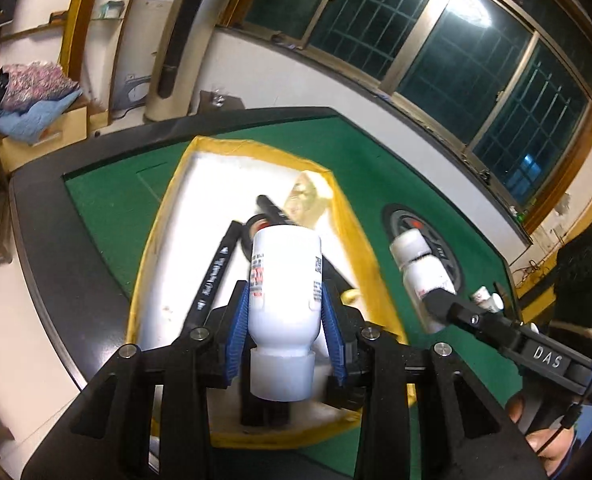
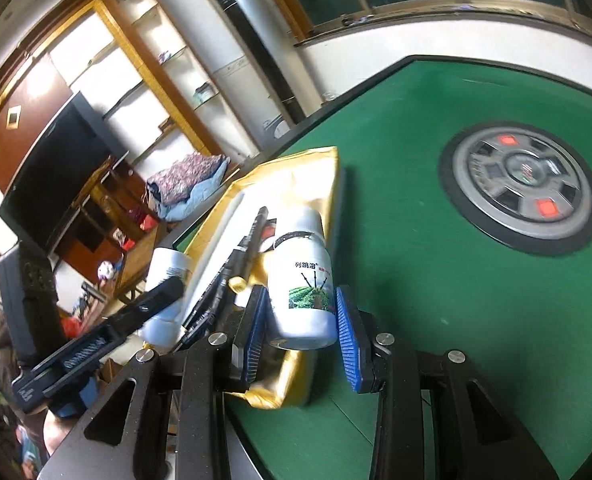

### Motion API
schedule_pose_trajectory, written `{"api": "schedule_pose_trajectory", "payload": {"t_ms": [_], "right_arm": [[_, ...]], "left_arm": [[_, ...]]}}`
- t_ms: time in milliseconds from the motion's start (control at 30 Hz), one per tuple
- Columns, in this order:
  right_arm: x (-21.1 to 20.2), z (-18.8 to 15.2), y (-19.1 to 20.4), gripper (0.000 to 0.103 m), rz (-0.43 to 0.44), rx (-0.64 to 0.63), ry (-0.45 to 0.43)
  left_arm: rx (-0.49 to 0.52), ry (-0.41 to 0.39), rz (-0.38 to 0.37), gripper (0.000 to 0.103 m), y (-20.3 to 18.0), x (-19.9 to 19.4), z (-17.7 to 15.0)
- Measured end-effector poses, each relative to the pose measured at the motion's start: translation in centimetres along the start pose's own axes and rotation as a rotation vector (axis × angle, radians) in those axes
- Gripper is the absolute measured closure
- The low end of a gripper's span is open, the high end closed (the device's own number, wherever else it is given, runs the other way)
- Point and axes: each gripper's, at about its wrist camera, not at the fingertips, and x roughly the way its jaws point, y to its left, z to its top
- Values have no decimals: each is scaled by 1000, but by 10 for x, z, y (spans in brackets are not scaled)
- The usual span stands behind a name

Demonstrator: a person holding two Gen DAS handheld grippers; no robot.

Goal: Organize rigid objects
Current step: 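Carry both white pill bottles over the tray, then lower the bottles into the tray and open both grippers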

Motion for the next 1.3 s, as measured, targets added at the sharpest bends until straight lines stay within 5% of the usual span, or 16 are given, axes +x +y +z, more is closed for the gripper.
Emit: {"api": "schedule_pose_trajectory", "payload": {"t_ms": [467,1300], "right_arm": [[63,13,22,72,-62,-49,85],[71,9,45,72,-149,-136,60]], "left_arm": [[15,19,62,71,16,22,8],[178,-72,216,71,0,16,-10]]}}
